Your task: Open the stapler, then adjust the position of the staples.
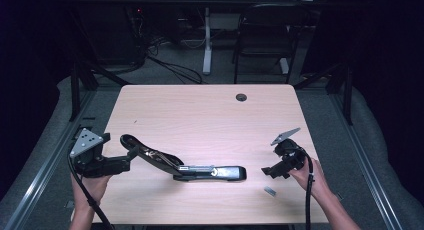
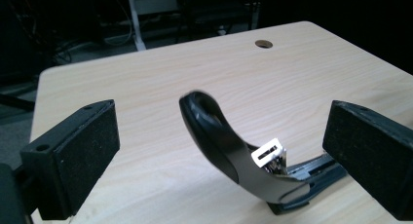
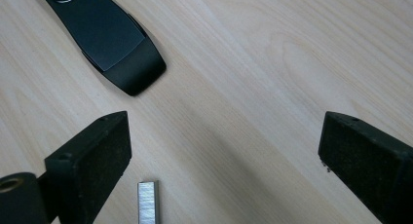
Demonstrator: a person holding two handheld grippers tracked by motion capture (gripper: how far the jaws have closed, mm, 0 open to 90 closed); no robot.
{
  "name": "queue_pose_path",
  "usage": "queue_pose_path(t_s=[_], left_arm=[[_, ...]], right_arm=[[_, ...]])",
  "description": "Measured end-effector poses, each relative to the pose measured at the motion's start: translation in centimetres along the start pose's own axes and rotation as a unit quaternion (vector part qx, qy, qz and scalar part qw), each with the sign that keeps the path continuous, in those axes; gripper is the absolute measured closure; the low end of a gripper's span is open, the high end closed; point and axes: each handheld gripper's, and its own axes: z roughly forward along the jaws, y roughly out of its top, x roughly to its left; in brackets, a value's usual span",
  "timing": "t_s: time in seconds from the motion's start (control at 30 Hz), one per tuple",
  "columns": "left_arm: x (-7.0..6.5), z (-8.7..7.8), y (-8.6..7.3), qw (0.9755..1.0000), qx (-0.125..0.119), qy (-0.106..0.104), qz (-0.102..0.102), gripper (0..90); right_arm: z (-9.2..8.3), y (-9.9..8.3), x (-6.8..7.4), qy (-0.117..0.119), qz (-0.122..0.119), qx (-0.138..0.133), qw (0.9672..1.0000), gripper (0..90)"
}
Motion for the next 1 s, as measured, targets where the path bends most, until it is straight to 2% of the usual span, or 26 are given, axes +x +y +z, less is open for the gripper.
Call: queue_pose_path(t_s=[0.13,0.27,0.37,0.43,0.53,0.73,0.8,0.83,0.87,0.93,1.0], left_arm=[[0.5,0.0,-1.0,0.9997,0.021,-0.009,-0.009,0.2],[0.9,0.3,-2.0,0.9988,0.041,-0.019,-0.017,0.0],[0.9,0.9,-2.5,0.998,0.056,-0.024,-0.014,0.2],[0.9,1.2,-2.7,0.9976,0.064,-0.026,-0.01,0.2],[0.8,1.4,-2.9,0.9969,0.07,-0.033,-0.013,0.2],[0.8,1.4,-3.5,0.9961,0.083,-0.027,-0.01,0.2],[0.8,1.5,-3.8,0.9953,0.091,-0.03,-0.014,0.1],[0.9,1.6,-3.9,0.9949,0.095,-0.03,-0.012,0.0],[0.9,1.7,-4.0,0.9945,0.099,-0.03,-0.011,0.0],[1.0,1.9,-4.1,0.9939,0.106,-0.03,-0.013,0.0],[1.1,2.0,-4.2,0.9933,0.11,-0.033,-0.013,0.0]], right_arm=[[0.1,0.0,-0.1,0.002,0.008,0.008,0.9999,3.3],[0.3,-0.1,0.0,0.01,0.004,0.02,0.9997,3.1],[0.5,-0.1,0.1,0.014,0.003,0.027,0.9995,3.4],[0.6,-0.1,0.3,0.014,0.001,0.039,0.9991,5.8],[0.9,-0.1,0.5,0.013,0.003,0.044,0.999,8.9],[1.1,-0.4,1.2,0.022,0.005,0.056,0.9982,15.3],[1.0,-0.7,1.6,0.022,0.001,0.07,0.9973,27.4],[1.1,-0.9,1.8,0.029,0.002,0.073,0.9969,30.7],[1.3,-1.2,2.1,0.029,-0.003,0.087,0.9958,32.1],[1.7,-1.4,2.7,0.03,-0.011,0.108,0.9937,41.9],[2.1,-1.4,2.9,0.032,-0.014,0.116,0.9926,48.0]])
